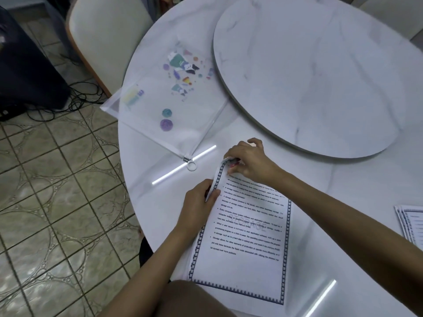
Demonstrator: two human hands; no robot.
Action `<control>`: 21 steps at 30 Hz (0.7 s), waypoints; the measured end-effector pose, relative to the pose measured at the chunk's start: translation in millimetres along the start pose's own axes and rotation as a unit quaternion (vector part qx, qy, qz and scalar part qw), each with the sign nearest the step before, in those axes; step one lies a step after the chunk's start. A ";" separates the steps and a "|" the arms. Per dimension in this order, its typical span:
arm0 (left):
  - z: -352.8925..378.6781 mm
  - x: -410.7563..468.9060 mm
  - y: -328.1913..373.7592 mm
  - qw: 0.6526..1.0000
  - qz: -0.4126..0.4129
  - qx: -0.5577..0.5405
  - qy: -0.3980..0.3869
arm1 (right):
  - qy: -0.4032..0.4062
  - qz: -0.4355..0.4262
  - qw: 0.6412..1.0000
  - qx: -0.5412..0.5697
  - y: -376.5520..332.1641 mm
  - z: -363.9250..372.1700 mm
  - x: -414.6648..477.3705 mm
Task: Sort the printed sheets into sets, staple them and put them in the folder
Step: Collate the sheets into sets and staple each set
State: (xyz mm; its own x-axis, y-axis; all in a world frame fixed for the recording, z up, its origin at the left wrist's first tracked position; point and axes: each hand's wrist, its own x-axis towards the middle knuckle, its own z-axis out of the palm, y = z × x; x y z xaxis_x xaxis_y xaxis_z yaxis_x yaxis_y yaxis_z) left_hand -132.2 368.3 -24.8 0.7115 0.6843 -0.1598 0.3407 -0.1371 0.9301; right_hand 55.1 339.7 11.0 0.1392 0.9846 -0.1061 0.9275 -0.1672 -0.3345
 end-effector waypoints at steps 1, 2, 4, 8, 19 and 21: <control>-0.2 0.1 1.6 1.000 -0.004 0.000 0.002 | -0.025 0.012 1.000 0.001 0.5 -1.0 0.8; -0.3 0.3 2.9 1.000 -0.008 -0.001 0.004 | -0.045 0.019 0.999 0.003 -0.1 -3.1 1.6; -1.1 0.5 5.3 1.000 -0.012 0.002 0.008 | -0.074 0.027 0.997 0.022 -1.2 -7.4 2.0; -1.9 0.3 6.1 1.000 -0.023 0.010 -0.006 | -0.063 0.059 0.991 0.102 2.6 -15.9 -7.5; -2.4 -10.0 14.4 0.998 -0.058 0.019 -0.019 | 0.199 0.259 0.891 0.314 0.4 -1.4 -114.3; -3.1 -21.1 7.5 0.997 -0.045 0.062 -0.027 | 0.210 0.292 0.874 0.326 -6.4 7.0 -136.0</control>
State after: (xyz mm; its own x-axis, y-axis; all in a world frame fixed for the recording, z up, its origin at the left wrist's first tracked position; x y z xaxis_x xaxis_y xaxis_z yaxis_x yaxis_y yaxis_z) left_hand -146.6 355.0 -13.5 0.7061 0.6582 -0.2611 0.4757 -0.1678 0.8635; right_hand 27.8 206.5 21.0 0.7652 0.6307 -0.1295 0.2797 -0.5068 -0.8154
